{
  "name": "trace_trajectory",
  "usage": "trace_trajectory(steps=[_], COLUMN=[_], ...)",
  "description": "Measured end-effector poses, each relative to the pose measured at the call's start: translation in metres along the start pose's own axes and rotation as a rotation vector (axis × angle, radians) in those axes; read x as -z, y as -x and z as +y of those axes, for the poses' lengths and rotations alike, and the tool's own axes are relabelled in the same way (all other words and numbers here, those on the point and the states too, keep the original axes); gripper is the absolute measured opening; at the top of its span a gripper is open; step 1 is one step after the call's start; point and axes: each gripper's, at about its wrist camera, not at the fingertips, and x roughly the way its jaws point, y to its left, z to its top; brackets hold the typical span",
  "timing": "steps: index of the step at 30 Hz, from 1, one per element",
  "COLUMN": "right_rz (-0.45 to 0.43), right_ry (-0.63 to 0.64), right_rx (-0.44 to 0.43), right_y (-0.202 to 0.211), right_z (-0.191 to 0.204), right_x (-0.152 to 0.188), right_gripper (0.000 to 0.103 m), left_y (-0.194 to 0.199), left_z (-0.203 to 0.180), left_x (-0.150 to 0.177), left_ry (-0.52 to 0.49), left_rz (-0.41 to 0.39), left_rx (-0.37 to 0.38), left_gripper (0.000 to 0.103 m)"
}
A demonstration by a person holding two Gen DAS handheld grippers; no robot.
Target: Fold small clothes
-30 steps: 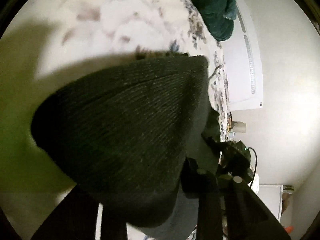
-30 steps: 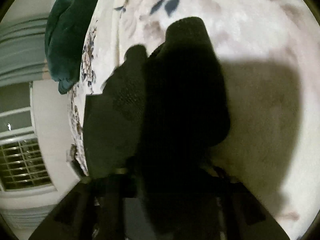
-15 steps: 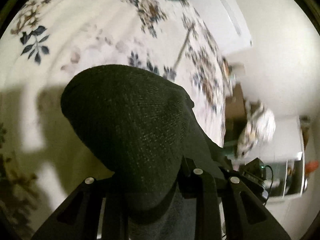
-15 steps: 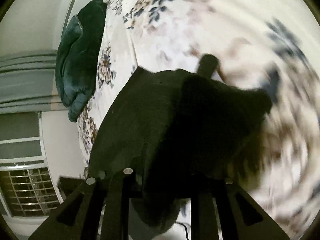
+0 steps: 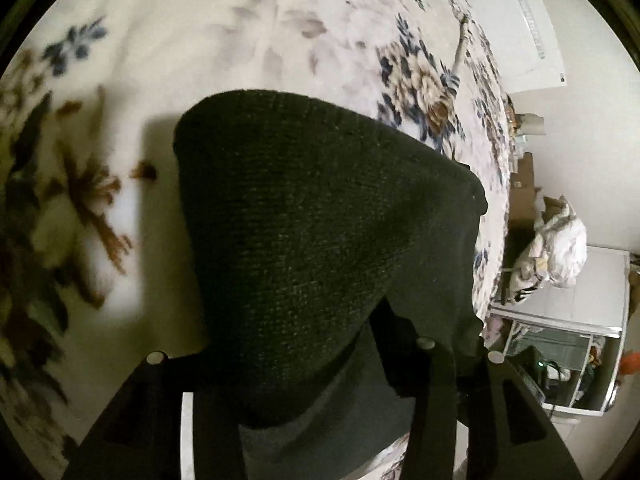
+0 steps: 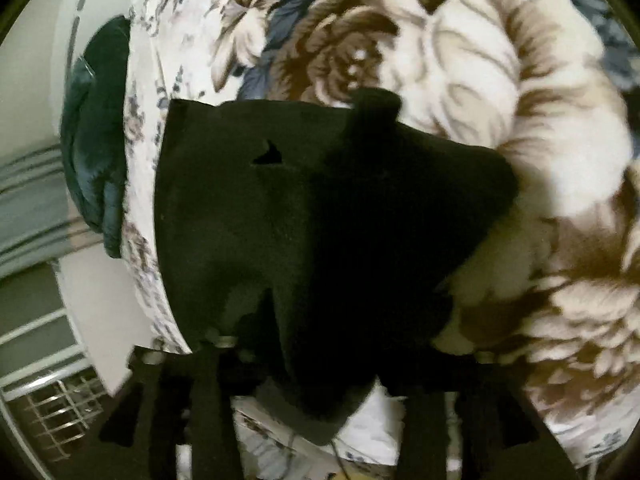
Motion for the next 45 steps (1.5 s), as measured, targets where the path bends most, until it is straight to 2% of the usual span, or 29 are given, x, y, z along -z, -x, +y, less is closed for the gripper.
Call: trace_trajectory(steps=[2, 6, 8, 9, 11, 13, 15, 18, 20, 22, 23, 27, 29, 31, 34, 37, 40, 42, 43, 44, 45], right_rz=[0.008, 0.026, 0.03, 0.029, 0.01, -0.009, -0.037, -0.068, -0.08, -0.091, -0.097, -0.105, -0.088, -0.047, -0.003, 0.052, 0.123, 0.178, 0.192, 0.187, 0.141], right_ry=[0.033, 0.121, 0.162, 0.187, 0.238, 0.278, 0.316, 0.354, 0.364, 0.386, 0.401, 0.487, 0.526, 0.571, 0.645, 0.716, 0.733, 0.737, 0.757, 0.784, 0.804], right_rx=[0.034, 0.118, 0.171, 0.198, 0.257, 0.304, 0.36, 0.416, 0.44, 0.431, 0.428, 0.42, 0.377, 0.337, 0.306, 0.273, 0.248, 0.196, 0.195, 0.21, 0.211], right_y=[0.004, 0.028, 0.043, 0.048, 0.058, 0.068, 0.078, 0.094, 0.101, 0.104, 0.103, 0.093, 0.083, 0.067, 0.04, 0.005, -0.034, -0.055, -0.062, -0.067, -0.065], right_z=[0.009, 0.02, 0.022, 0.026, 0.037, 0.045, 0.05, 0.045, 0.04, 0.047, 0.051, 0.071, 0.082, 0.097, 0.118, 0.142, 0.158, 0.167, 0.172, 0.178, 0.185], right_x=[0.006, 0.02, 0.027, 0.031, 0.039, 0.042, 0.042, 0.038, 0.029, 0.017, 0.011, -0.026, -0.044, -0.066, -0.09, -0.117, -0.138, -0.145, -0.144, -0.141, -0.136], right_gripper=[0.067, 0.076, 0.077, 0.077, 0.079, 0.082, 0.083, 0.089, 0.09, 0.09, 0.09, 0.09, 0.09, 0.09, 0.09, 0.09, 0.089, 0.078, 0.044, 0.015, 0.013], left_y=[0.009, 0.043, 0.061, 0.068, 0.074, 0.063, 0.035, -0.017, -0.04, -0.059, -0.064, -0.07, -0.07, -0.069, -0.07, -0.071, -0.059, -0.043, -0.036, -0.027, -0.025], left_z=[-0.006, -0.028, -0.034, -0.041, -0.048, -0.06, -0.071, -0.083, -0.086, -0.089, -0.088, -0.081, -0.076, -0.069, -0.068, -0.073, -0.077, -0.075, -0.073, -0.069, -0.066], left_x=[0.005, 0.027, 0.041, 0.051, 0.064, 0.076, 0.085, 0.09, 0.095, 0.098, 0.097, 0.089, 0.083, 0.076, 0.073, 0.069, 0.069, 0.069, 0.069, 0.069, 0.072], left_ry=[-0.011, -0.1, -0.141, -0.17, -0.195, -0.222, -0.248, -0.267, -0.286, -0.322, -0.324, -0.303, -0.274, -0.219, -0.165, -0.166, -0.163, -0.159, -0.158, -0.152, -0.147], left_rz=[-0.019, -0.101, -0.139, -0.16, -0.176, -0.169, -0.13, -0.064, -0.04, -0.049, -0.054, -0.078, -0.096, -0.136, -0.192, -0.177, -0.193, -0.228, -0.246, -0.266, -0.279], left_rx=[-0.042, -0.257, -0.334, -0.382, -0.413, -0.436, -0.456, -0.462, -0.491, -0.559, -0.56, -0.542, -0.516, -0.494, -0.508, -0.536, -0.525, -0.543, -0.554, -0.569, -0.579], left_gripper=[0.044, 0.046, 0.047, 0.05, 0.062, 0.081, 0.085, 0.085, 0.087, 0.102, 0.103, 0.103, 0.103, 0.103, 0.103, 0.103, 0.103, 0.103, 0.103, 0.103, 0.103])
